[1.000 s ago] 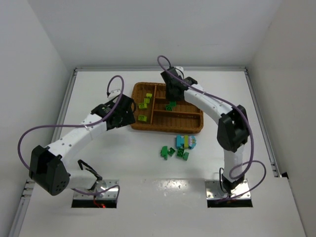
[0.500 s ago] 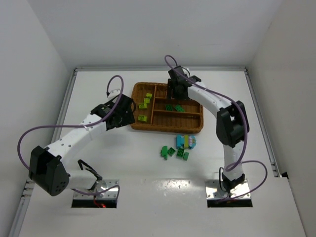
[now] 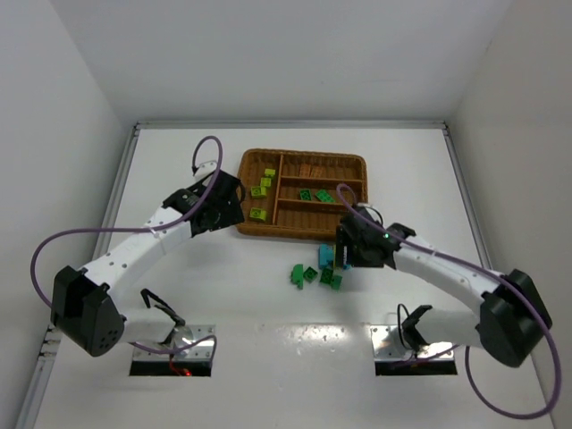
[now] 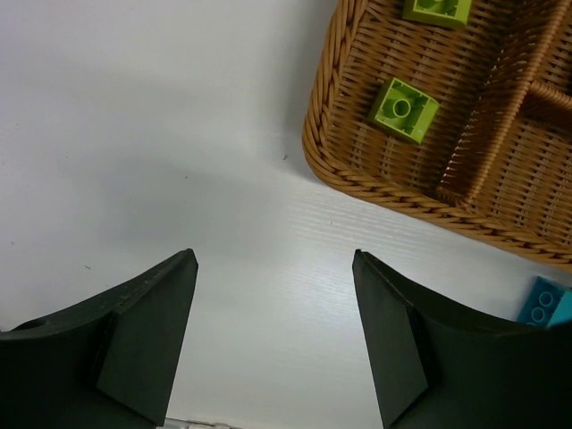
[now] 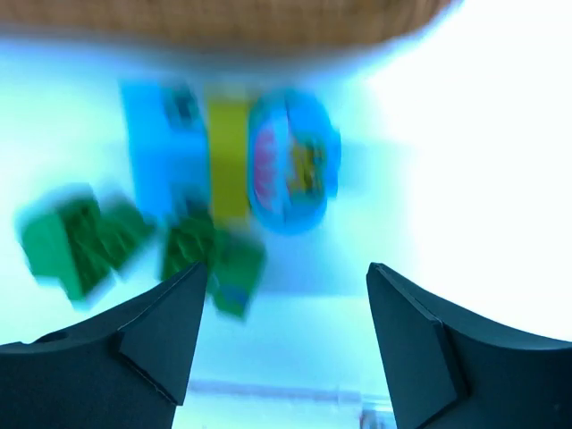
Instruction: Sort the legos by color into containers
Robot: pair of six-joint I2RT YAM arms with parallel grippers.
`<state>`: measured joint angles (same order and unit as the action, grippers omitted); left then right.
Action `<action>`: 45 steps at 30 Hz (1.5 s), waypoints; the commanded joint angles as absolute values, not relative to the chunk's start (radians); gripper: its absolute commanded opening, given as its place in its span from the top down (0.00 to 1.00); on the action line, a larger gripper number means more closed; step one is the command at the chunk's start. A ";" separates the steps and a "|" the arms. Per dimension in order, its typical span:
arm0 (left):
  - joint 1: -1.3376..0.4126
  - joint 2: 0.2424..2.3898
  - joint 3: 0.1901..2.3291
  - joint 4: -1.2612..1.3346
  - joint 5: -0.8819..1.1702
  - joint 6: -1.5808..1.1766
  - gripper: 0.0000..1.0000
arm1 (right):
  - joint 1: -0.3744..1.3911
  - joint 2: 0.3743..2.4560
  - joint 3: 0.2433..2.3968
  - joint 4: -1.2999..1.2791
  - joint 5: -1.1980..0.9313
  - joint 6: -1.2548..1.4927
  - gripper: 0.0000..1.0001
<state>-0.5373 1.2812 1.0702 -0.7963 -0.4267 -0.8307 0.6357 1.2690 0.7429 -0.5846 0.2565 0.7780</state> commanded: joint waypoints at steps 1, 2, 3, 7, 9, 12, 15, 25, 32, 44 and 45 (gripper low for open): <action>-0.545 1.250 1.071 -0.784 -0.423 -0.822 0.23 | 0.673 1.157 0.642 -0.598 0.168 0.891 0.27; -0.545 1.250 1.071 -0.784 -0.423 -0.822 0.23 | 0.687 1.128 0.620 -0.598 0.155 0.903 0.27; -0.545 1.261 1.071 -0.775 -0.423 -0.822 0.23 | 0.687 1.127 0.582 -0.575 0.129 0.904 0.27; -0.554 1.281 1.060 -0.765 -0.405 -0.822 0.23 | 0.687 1.158 0.555 -0.503 0.075 0.891 0.27; -0.554 1.281 1.060 -0.765 -0.405 -0.822 0.23 | 0.687 1.181 0.555 -0.474 0.052 0.879 0.27; -0.554 1.281 1.069 -0.765 -0.405 -0.822 0.23 | 0.687 1.212 0.574 -0.453 0.052 0.867 0.27; -0.554 1.281 1.069 -0.765 -0.405 -0.822 0.23 | 0.687 1.252 0.583 -0.443 0.052 0.858 0.30; -0.554 1.281 1.069 -0.765 -0.405 -0.813 0.23 | 0.687 1.266 0.571 -0.491 0.143 0.877 0.49; -0.554 1.281 1.069 -0.765 -0.405 -0.813 0.23 | 0.687 1.299 0.560 -0.480 0.172 0.877 0.45; -0.554 1.281 1.069 -0.765 -0.405 -0.813 0.23 | 0.721 1.336 0.624 -0.507 0.245 0.868 0.68; -0.554 1.281 1.069 -0.765 -0.405 -0.813 0.23 | 0.721 1.324 0.635 -0.529 0.273 0.868 0.73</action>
<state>-0.5442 1.2808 1.0657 -0.7769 -0.4076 -0.8227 0.7033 1.3621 0.5713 -0.4919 0.1959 0.8642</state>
